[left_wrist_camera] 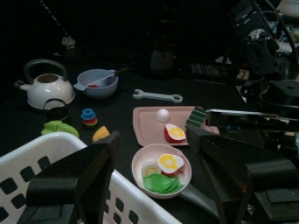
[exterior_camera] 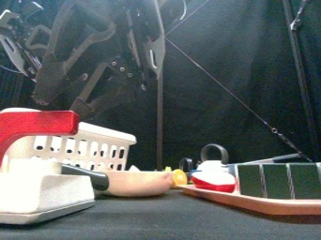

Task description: Grab iron

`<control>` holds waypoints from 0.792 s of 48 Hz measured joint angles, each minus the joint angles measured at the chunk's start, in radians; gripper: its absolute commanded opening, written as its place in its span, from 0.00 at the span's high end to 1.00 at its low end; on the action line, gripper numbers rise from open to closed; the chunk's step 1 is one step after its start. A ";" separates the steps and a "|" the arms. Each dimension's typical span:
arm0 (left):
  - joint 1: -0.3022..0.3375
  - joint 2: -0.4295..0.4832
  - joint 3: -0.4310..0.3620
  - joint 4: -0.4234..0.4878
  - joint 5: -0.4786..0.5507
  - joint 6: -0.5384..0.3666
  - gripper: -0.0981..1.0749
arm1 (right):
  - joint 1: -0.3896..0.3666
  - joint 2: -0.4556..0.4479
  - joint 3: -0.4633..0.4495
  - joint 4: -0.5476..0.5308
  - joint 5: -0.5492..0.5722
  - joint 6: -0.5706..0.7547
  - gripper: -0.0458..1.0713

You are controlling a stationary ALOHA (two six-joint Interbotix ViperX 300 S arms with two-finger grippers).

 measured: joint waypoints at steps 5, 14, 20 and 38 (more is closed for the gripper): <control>0.000 0.000 0.000 0.000 0.000 0.000 0.10 | -0.002 0.026 -0.014 0.000 -0.002 0.000 0.19; 0.000 0.002 0.005 0.000 0.000 0.000 0.10 | -0.003 0.051 -0.037 0.002 -0.003 -0.002 0.26; 0.000 0.000 0.006 0.000 0.000 0.002 0.10 | -0.003 0.051 -0.040 0.002 -0.003 -0.002 0.36; 0.000 0.000 0.006 0.000 0.000 0.000 0.10 | -0.003 0.054 -0.043 0.020 -0.003 -0.002 0.62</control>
